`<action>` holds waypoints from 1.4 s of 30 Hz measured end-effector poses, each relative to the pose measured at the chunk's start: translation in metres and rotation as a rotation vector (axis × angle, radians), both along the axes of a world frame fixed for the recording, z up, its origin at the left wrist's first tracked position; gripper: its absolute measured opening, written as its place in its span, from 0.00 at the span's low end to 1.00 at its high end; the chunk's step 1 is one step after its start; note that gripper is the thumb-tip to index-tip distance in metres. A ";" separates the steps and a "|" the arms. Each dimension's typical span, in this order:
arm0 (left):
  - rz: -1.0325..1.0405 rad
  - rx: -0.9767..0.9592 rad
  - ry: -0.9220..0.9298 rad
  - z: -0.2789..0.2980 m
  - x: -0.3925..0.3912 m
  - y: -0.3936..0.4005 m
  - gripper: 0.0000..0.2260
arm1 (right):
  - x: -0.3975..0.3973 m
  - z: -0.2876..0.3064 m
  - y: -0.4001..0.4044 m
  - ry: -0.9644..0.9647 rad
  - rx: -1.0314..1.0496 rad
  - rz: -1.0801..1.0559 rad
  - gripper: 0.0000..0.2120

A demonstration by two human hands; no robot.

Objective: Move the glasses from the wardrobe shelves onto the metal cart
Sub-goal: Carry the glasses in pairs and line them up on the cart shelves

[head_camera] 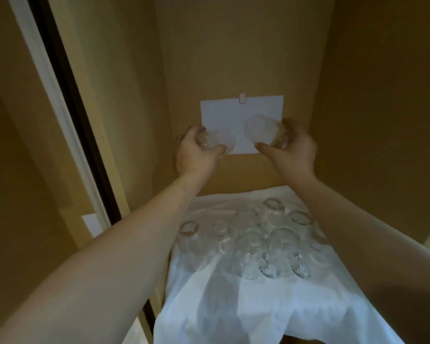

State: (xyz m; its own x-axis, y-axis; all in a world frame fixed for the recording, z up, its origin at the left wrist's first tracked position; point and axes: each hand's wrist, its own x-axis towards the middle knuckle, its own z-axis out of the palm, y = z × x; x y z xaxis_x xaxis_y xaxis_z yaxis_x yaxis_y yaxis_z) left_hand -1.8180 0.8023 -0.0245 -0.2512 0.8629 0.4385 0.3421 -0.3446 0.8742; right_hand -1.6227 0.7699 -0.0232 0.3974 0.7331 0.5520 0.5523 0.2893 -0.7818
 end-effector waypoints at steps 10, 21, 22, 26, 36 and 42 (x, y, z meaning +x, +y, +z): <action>-0.464 -0.248 -0.599 -0.015 0.028 -0.085 0.25 | 0.016 -0.016 -0.144 0.196 0.135 -0.294 0.40; -0.795 -0.459 -0.693 -0.019 0.073 -0.169 0.48 | 0.030 -0.039 -0.242 0.338 0.274 -0.449 0.36; -0.811 -0.453 -0.650 -0.021 0.080 -0.173 0.42 | 0.034 -0.040 -0.247 0.356 0.291 -0.463 0.36; -0.890 -0.422 -0.592 -0.023 0.115 -0.190 0.25 | 0.058 -0.038 -0.271 0.397 0.364 -0.507 0.38; -1.169 -0.530 -0.321 -0.045 0.247 -0.272 0.35 | 0.166 -0.061 -0.365 0.382 0.337 -0.702 0.39; -1.207 -0.605 -0.279 -0.065 0.330 -0.320 0.44 | 0.244 -0.089 -0.420 0.421 0.249 -0.747 0.45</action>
State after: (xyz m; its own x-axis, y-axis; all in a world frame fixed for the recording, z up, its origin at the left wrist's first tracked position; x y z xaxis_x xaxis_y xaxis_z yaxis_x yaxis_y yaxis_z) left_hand -1.4880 0.4827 -0.0891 0.7656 0.6430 -0.0204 -0.1044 0.1554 0.9823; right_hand -1.3786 0.3497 -0.1120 0.9291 0.0800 0.3612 0.3460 0.1572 -0.9250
